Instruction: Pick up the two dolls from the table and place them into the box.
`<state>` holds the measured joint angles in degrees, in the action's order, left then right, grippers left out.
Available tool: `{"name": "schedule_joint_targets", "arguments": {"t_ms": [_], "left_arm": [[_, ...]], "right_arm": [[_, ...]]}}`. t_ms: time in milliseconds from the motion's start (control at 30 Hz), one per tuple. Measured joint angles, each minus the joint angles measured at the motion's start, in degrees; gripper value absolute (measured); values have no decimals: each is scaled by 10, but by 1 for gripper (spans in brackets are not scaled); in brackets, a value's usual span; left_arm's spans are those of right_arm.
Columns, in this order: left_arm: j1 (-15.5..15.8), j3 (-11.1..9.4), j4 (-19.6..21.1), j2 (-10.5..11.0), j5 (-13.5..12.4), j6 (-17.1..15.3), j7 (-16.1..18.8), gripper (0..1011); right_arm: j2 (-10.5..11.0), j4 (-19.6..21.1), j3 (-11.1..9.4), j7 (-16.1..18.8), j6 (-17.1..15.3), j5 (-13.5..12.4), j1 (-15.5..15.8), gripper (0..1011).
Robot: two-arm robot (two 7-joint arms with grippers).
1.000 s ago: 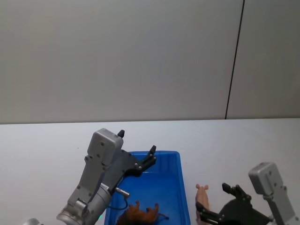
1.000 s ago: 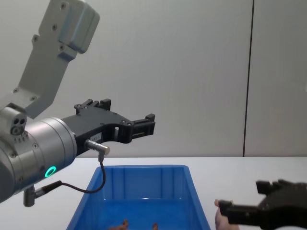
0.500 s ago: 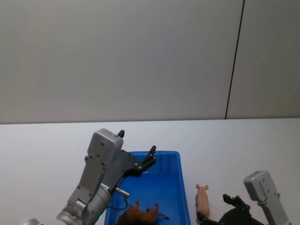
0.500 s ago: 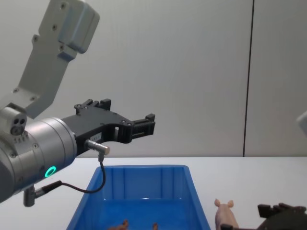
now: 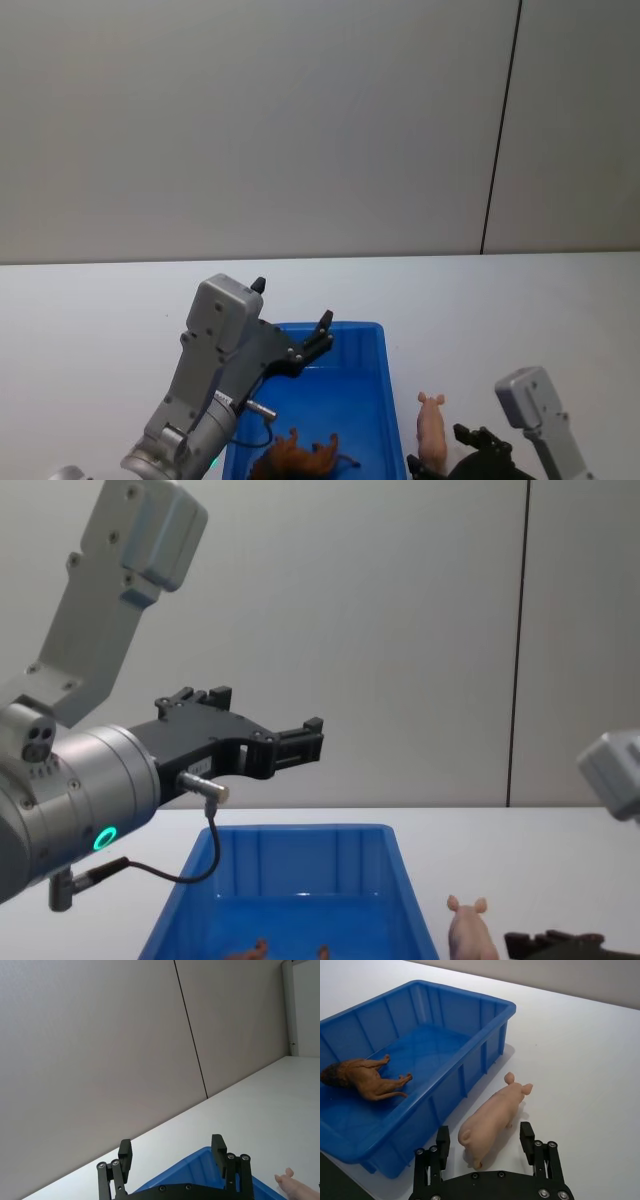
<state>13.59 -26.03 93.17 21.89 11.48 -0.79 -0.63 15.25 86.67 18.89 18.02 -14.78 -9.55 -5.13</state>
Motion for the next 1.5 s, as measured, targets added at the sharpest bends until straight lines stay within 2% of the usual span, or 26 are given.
{"name": "schedule_joint_targets", "arguments": {"t_ms": [233,267,333,567,833,1067,1300,1500], "left_arm": [[0,0,0,0,0,0,0,1001],[0,0,0,0,0,0,0,1001],[0,0,0,0,0,0,0,1001],[0,0,0,0,0,0,0,1001],[0,0,0,0,0,0,0,1001],[0,0,0,0,0,0,0,1001],[0,0,0,0,0,0,0,1001],[0,0,0,0,0,0,0,1001]], "right_arm": [[-13,-25,4,-8,1,-3,-12,684],[-13,-25,4,-8,1,-3,-12,684],[-18,-33,5,-15,6,-3,-16,585],[-25,-41,7,-40,22,-3,-19,381],[-28,-36,8,-72,39,7,-19,372],[-29,-15,7,-85,56,20,-19,372],[-28,7,7,-72,69,29,-23,372],[-33,22,9,-42,70,31,-34,372]]}}
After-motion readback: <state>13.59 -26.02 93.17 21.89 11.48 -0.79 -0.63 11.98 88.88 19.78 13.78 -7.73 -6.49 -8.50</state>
